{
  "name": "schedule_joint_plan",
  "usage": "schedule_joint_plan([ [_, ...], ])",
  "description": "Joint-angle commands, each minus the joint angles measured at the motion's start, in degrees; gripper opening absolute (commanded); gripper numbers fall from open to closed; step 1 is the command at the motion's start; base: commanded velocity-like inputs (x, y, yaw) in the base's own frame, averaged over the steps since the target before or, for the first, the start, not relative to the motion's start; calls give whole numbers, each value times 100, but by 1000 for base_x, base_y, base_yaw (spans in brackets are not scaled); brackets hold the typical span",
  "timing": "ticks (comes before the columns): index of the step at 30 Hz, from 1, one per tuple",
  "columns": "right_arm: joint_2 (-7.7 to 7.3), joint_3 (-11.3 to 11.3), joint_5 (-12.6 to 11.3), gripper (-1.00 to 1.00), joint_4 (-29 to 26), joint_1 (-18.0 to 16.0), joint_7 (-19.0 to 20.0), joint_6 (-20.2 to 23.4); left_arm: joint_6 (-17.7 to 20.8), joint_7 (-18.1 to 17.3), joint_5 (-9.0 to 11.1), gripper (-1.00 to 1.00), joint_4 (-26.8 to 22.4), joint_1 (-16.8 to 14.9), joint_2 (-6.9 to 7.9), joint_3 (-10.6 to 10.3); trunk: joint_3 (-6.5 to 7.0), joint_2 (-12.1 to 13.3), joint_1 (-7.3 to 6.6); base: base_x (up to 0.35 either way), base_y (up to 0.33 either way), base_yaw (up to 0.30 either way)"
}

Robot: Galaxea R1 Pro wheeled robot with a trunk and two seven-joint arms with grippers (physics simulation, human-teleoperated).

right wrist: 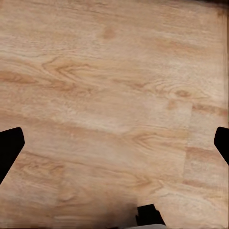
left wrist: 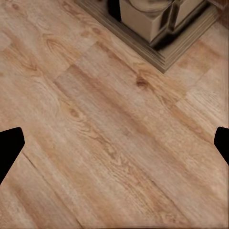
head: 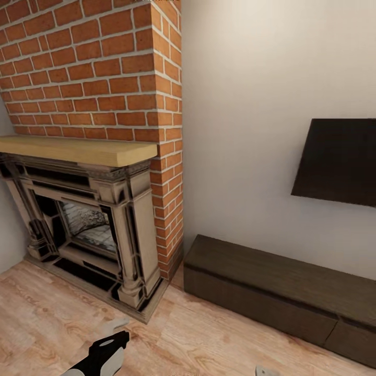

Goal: Place each of the two pumpkins and all three candles from the living room inside a cabinet in the living room (use any cabinet), then make sure every cabinet is closed, and position the cauldron so it is next to a table in the living room.

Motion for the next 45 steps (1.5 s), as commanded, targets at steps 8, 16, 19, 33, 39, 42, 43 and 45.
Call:
schedule_joint_plan([
  [8, 7, 42, -37, 100, 23, -10, -3, -33, -12, 31, 53, 100, -11, -2, 12, -49, -9, -7, -1, -223, 127, -256],
  [16, 7, 41, -38, 100, 23, -10, -3, -33, -12, 31, 53, 100, -11, -2, 23, -49, -9, -7, -1, -13, 7, -259],
  [19, 7, 41, -41, 100, 23, -10, -3, -36, -12, 31, 52, 100, -11, -2, 32, -49, -9, -7, -1, -34, 50, -260],
  [33, 7, 41, -56, 100, 29, -10, -47, -42, -12, 31, 52, 100, -11, -2, 27, -49, 8, -7, -1, -27, 104, -248],
  [39, 7, 48, -37, 100, 24, -10, -47, -47, -12, 31, 52, 100, -11, -2, 23, -49, 21, -7, -1, 0, 44, -214],
  [42, 7, 49, -25, 100, 24, -10, -47, -49, -12, 31, 52, 100, -11, -2, 26, -49, 27, -7, -1, 0, 96, -220],
  [43, 7, 50, -27, 100, 23, -10, -47, -50, -12, 31, 52, 100, -11, -2, 23, -49, 29, -7, -1, 0, 110, -238],
  [45, 7, 50, -29, 100, 23, -10, -52, -61, -12, 31, 52, 100, -11, -2, 21, -49, 33, -7, -1, 0, 58, -242],
])
